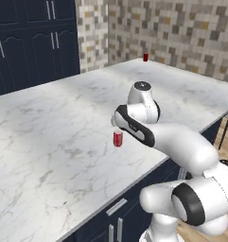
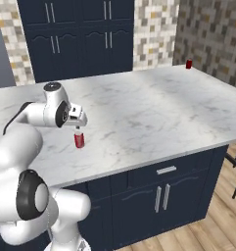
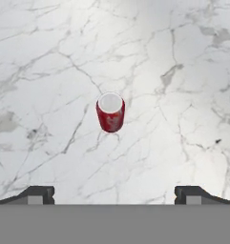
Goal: Four empty soda cans are scattered around the kitchen. Gather all the cans and cluster them next to the stove for recycling.
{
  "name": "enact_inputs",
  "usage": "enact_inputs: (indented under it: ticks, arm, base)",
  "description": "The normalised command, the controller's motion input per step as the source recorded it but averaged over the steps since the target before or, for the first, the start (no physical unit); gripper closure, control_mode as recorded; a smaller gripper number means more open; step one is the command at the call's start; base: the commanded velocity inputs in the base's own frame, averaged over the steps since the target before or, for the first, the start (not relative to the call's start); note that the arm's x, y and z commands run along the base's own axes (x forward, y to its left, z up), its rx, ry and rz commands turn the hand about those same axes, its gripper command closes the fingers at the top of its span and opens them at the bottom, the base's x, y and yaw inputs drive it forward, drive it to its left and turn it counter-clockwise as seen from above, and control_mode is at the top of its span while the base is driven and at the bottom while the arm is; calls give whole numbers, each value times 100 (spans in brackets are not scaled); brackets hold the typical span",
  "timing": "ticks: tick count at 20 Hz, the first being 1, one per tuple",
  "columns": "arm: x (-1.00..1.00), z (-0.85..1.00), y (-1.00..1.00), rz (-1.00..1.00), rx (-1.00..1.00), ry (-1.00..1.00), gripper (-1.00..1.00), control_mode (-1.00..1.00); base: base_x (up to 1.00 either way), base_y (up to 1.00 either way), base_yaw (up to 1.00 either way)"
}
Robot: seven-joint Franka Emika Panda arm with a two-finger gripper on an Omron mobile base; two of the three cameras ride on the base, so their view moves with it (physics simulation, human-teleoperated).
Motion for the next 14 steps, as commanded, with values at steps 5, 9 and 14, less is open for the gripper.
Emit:
enact_inputs:
  ticks: [5, 9, 14]
  arm:
    - [50, -15, 4, 0, 0, 4, -100, -100]
    - [39, -19, 10, 0, 0, 4, -100, -100]
    - [27, -12, 5, 0, 0, 0, -100, -100]
  base:
    - [0, 0, 0]
    - [0, 0, 0]
    - [0, 0, 0]
